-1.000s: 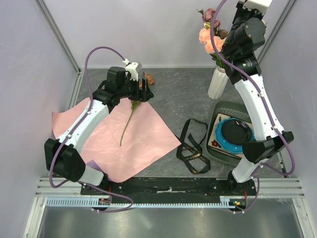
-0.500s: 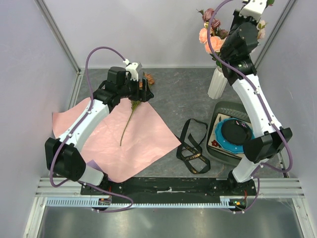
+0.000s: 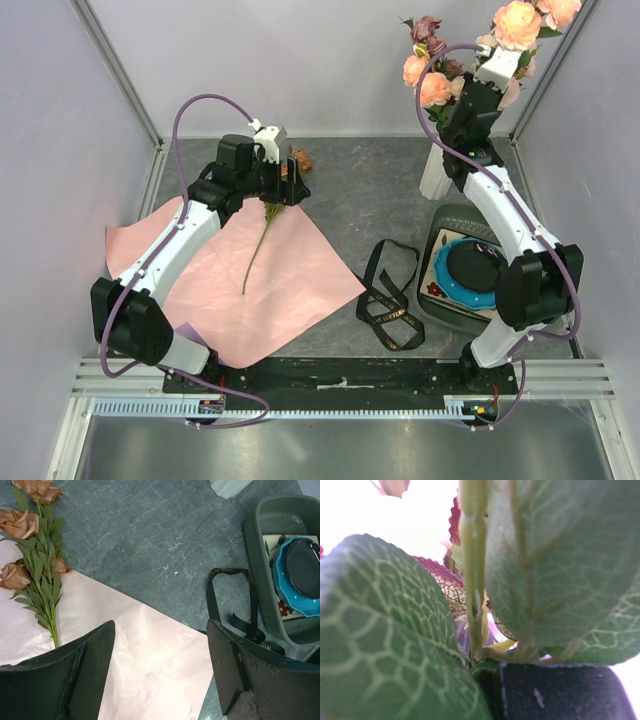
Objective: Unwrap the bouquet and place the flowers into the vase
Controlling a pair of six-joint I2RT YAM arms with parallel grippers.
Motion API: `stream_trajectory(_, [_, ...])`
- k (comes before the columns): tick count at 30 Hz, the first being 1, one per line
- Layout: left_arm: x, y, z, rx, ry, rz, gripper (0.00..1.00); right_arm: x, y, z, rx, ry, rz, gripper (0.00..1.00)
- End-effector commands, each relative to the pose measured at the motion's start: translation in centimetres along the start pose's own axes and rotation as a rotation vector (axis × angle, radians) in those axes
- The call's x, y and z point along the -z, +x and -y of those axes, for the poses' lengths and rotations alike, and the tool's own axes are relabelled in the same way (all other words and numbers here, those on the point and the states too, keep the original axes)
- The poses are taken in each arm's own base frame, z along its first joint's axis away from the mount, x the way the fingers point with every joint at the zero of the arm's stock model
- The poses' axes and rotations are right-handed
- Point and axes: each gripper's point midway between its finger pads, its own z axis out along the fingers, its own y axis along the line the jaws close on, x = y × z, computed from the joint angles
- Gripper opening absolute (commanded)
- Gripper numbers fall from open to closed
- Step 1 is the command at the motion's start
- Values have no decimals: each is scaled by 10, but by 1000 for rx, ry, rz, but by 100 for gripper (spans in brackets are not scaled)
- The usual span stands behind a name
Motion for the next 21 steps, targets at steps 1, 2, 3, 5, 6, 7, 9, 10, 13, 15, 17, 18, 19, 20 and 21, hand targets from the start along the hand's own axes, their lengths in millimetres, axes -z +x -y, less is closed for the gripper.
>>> stream_trajectory(1, [-1,-9,4,15,23,26,81,2,6,8,-89,9,19,0])
stream_trajectory(2, [-1,-9,3,16,18,26,81,1,11,8,-90,9,18,0])
stream_trajectory(3, [-1,-9,3,16,19,26,80,1,18,6,-87,5,12,0])
stream_trajectory(5, [-1,-9,1,17,9,25,80,1,38,2,-66,-4,-12,0])
stream_trajectory(6, [-2,-8,0,19,5,20,80,1,43,2,-61,-5,-19,0])
stream_trajectory(7, [-2,-7,-1,20,0,18,80,2,54,0,-54,-7,-35,0])
stream_trajectory(9, [-5,-4,-5,28,-14,1,80,2,66,0,-41,-5,-51,1])
stream_trajectory(10, [-6,-4,-7,33,-18,-6,80,3,73,-1,-31,-8,-64,1])
stream_trajectory(13, [-11,0,-13,54,-29,-29,80,7,85,1,-19,-9,-88,5])
stream_trajectory(15, [-12,1,-15,63,-32,-31,80,8,88,2,-12,-13,-94,14])
stream_trajectory(17, [-13,2,-17,73,-38,-37,80,10,88,4,3,-14,-109,18])
stream_trajectory(18, [-13,2,-19,78,-42,-38,80,11,83,6,-25,-7,-109,25])
stream_trajectory(19, [-13,2,-20,81,-46,-38,80,13,86,7,-5,-7,-134,31])
stream_trajectory(20, [-14,3,-23,84,-53,-42,80,15,85,8,-4,-10,-142,42])
stream_trajectory(21, [-14,3,-26,90,-62,-46,80,17,79,9,-18,-15,-144,49])
